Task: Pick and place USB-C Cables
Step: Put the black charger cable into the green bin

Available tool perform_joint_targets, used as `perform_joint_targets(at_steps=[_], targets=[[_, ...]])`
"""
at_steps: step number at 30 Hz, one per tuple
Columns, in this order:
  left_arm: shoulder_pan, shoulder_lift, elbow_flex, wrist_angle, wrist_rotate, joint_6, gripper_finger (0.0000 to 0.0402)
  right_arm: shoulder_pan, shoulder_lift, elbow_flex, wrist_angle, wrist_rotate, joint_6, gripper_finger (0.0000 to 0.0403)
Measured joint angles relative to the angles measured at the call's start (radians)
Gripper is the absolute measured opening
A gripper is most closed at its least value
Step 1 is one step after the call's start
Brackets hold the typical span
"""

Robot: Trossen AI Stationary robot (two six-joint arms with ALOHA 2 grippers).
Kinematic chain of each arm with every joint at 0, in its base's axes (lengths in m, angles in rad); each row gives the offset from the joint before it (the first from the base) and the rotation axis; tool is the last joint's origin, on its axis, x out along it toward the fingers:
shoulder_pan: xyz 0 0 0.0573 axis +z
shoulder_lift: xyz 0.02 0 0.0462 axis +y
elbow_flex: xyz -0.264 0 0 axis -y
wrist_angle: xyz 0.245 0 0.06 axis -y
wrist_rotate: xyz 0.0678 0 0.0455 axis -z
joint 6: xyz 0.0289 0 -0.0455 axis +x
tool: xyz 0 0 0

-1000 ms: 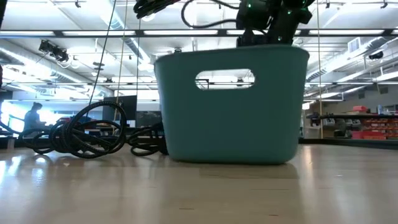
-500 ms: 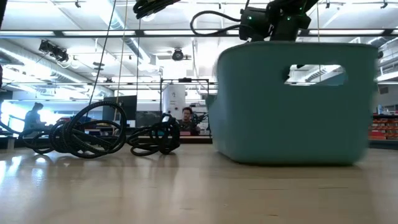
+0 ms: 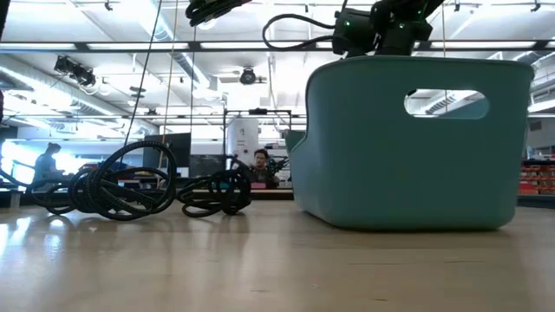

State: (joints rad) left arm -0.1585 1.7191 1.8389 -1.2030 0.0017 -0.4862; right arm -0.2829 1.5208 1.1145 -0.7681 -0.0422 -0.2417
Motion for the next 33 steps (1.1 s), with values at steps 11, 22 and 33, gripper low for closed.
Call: perform_joint_targets(at_steps=[11, 22, 33], targets=[[0.0, 0.0, 0.0, 0.001, 0.0, -0.001, 0.005, 0.006, -0.001, 0.143, -0.059, 0.035, 0.04, 0.0153], [0.061, 0.0, 0.0, 0.015, 0.0, 0.069, 0.005, -0.07, -0.003, 0.578, -0.496, 0.293, 0.055, 0.0153], [0.133, 0.009, 0.0, 0.168, 0.003, 0.2, 0.005, -0.133, -0.066, 0.941, -0.642, 0.442, 0.059, 0.0012]])
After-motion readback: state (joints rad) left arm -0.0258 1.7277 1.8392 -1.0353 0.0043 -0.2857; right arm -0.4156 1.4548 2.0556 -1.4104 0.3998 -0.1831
